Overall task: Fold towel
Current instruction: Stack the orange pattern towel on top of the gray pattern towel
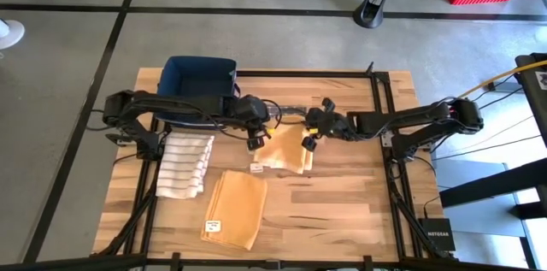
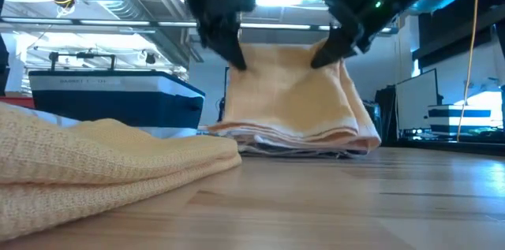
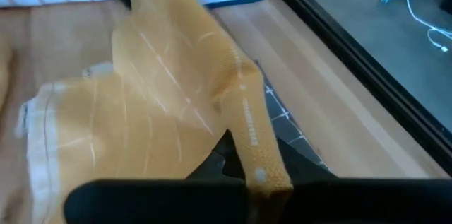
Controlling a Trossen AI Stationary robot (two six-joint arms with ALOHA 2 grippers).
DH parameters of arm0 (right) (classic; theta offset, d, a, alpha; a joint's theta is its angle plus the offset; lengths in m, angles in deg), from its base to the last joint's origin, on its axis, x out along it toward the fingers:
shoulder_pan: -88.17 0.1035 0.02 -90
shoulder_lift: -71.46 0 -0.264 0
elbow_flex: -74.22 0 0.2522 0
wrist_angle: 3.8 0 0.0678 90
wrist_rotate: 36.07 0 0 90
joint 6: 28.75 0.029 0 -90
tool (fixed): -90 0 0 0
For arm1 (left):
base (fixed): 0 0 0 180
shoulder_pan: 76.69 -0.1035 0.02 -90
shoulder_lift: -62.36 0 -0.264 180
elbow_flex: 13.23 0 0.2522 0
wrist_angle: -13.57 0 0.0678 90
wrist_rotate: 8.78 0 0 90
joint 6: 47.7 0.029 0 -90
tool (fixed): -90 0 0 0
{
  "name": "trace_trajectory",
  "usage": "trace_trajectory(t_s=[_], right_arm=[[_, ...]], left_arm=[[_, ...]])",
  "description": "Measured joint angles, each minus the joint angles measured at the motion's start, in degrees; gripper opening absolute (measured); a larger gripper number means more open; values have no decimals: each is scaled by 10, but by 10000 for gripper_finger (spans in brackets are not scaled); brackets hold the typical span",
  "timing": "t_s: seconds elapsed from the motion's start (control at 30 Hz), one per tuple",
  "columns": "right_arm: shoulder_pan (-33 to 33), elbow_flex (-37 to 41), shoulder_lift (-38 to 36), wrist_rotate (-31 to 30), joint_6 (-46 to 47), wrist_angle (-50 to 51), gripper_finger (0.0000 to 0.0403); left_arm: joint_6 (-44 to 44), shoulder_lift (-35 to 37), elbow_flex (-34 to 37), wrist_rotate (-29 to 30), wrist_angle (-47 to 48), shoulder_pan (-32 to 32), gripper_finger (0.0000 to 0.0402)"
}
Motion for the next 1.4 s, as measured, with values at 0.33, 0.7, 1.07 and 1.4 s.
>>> trace_trajectory(t_s=[0.33, 0.7, 1.07, 1.4], right_arm=[[-78, 26, 74, 36, -65, -63, 25], [-120, 27, 155, -3, -93, -120, 76], [-123, -13, 158, -33, -117, -118, 221], [-81, -118, 81, 39, -79, 190, 259]], left_arm=[[12, -49, 15, 23, -39, -44, 14], [2, -80, 16, 28, -70, -78, 15], [-46, -77, -8, 28, -4, -106, 135], [-76, 9, -42, 19, 122, 3, 182]])
